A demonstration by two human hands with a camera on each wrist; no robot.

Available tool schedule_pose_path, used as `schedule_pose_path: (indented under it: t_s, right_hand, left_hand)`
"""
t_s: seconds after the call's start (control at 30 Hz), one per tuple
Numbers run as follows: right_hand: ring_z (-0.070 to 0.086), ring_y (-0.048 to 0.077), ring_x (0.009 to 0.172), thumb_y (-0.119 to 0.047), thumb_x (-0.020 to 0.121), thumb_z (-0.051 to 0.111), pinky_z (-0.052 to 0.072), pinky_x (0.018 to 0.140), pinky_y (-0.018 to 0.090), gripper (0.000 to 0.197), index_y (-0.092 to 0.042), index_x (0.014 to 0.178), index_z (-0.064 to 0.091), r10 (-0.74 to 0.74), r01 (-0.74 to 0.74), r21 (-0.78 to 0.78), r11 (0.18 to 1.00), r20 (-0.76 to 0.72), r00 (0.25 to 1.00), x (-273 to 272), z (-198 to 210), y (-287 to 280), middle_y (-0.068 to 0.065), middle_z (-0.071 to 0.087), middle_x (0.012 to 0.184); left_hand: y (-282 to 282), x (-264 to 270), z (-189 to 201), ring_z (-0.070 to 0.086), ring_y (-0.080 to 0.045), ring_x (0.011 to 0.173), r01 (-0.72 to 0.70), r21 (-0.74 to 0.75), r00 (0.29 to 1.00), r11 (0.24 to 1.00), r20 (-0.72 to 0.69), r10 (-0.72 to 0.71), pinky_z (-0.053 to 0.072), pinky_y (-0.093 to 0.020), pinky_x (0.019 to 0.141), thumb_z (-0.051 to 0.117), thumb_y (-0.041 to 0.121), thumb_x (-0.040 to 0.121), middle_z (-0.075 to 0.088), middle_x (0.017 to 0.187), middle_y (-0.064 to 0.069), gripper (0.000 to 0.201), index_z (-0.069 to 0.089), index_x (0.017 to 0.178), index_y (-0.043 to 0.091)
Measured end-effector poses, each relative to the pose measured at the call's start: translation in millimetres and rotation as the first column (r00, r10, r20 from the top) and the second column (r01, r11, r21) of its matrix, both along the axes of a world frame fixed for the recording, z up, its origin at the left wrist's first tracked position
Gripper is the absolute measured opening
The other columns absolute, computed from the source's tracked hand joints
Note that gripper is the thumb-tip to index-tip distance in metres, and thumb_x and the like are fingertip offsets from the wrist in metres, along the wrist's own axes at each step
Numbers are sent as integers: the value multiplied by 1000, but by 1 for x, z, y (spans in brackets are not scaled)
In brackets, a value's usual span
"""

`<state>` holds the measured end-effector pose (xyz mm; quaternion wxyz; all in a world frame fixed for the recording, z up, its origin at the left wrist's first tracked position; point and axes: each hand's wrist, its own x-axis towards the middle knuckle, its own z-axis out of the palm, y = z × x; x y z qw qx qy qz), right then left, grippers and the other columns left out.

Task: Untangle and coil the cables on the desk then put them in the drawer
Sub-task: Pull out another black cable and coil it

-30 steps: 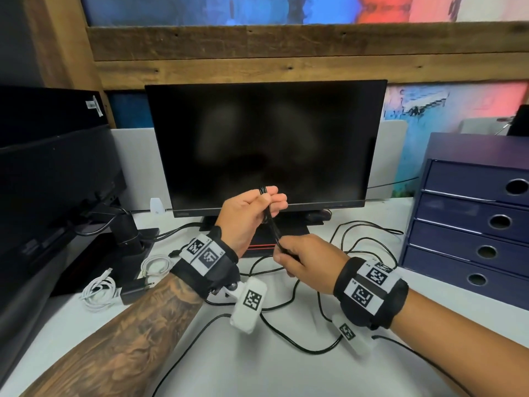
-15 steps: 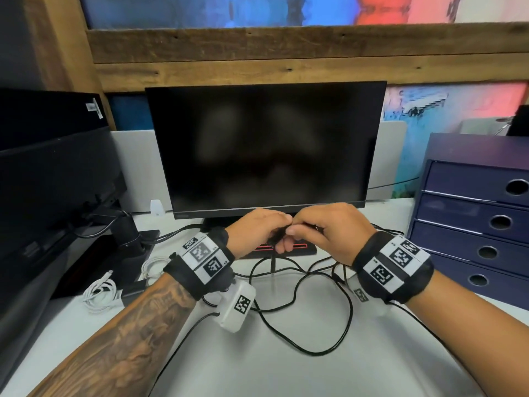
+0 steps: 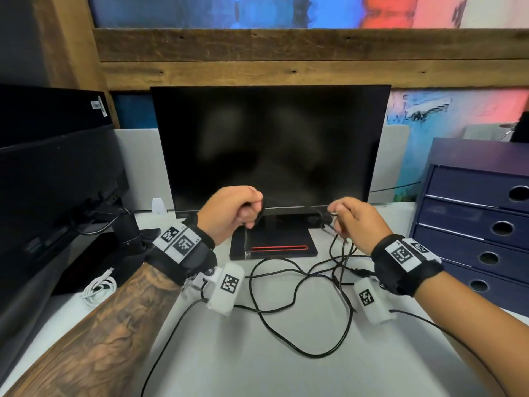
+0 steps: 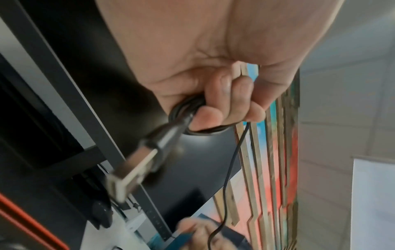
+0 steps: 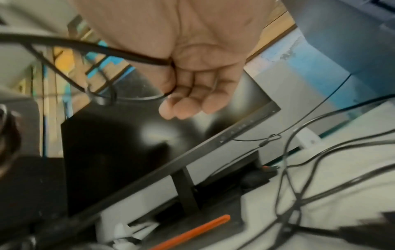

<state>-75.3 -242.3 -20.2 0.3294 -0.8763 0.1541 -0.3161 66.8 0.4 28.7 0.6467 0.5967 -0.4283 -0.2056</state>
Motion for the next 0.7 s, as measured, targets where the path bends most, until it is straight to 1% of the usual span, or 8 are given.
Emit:
schedule_pose_path:
  t_s: [0.07,0.13,0.27,0.37,0.4,0.47,0.57,0.7]
  right_hand:
    - [65,19,74,-12,102,47,56,78,39,22,-20,99,67,-15,-1,-83,997,-190,982,-1,-10,-3,6,68,80]
    - [66,23,88,-14,100,53,53,85,34,19,-18,104,71,-57,-2,-206,979,-281,958,1,-17,-2,5,71,94]
    - [59,18,105,-15,103,49,46,90,27,23,-20,114,69,-2,5,-269,963,10,1000,7,-8,2,-3,64,112]
    - [58,9,111,-18,106,46,41,92,10,26,-19,123,65,45,-9,-128,992,279,959,6,9,13,-4,63,120]
    - [59,6,112,-21,106,46,42,93,9,25,-19,122,66,51,-25,-79,997,340,939,5,13,17,-5,65,120]
    - [61,6,112,-25,107,45,47,95,16,26,-18,121,66,65,-67,-9,998,416,907,1,20,25,-5,67,118]
    - [68,15,105,-30,108,40,55,92,30,31,-16,112,68,62,-176,164,971,537,842,-1,29,33,2,72,111]
    - [72,24,93,-48,107,25,58,81,36,56,-13,99,69,30,-361,515,777,543,839,-8,44,37,11,76,100]
  left_hand:
    - [3,2,4,25,-16,50,-28,-60,995,998,-97,22,32,-28,54,45,13,96,27,49,1,32,53,65,9]
    - [3,3,6,26,-15,50,-47,-61,993,997,-114,39,32,-28,55,42,12,99,27,50,2,34,53,66,10]
    - [-3,2,0,29,-16,49,-89,15,994,996,-63,89,35,-27,53,44,12,99,31,50,1,34,56,67,10]
    - [-7,0,-4,30,-15,47,-137,58,990,989,-26,138,35,-28,52,46,12,99,32,49,1,33,57,68,8]
    - [-8,0,-5,30,-14,46,-155,70,987,985,-22,157,35,-28,52,46,12,99,32,48,1,33,57,68,8]
    - [-9,-1,-6,31,-13,45,-186,91,982,978,-19,189,35,-28,53,47,12,99,32,47,2,32,56,68,8]
    - [-10,-2,-8,32,-12,45,-225,106,973,969,-20,228,34,-28,53,48,13,99,33,46,3,32,57,68,9]
    - [-9,3,-10,33,-11,45,-309,124,948,943,-34,315,35,-27,54,48,16,99,34,47,4,32,58,69,10]
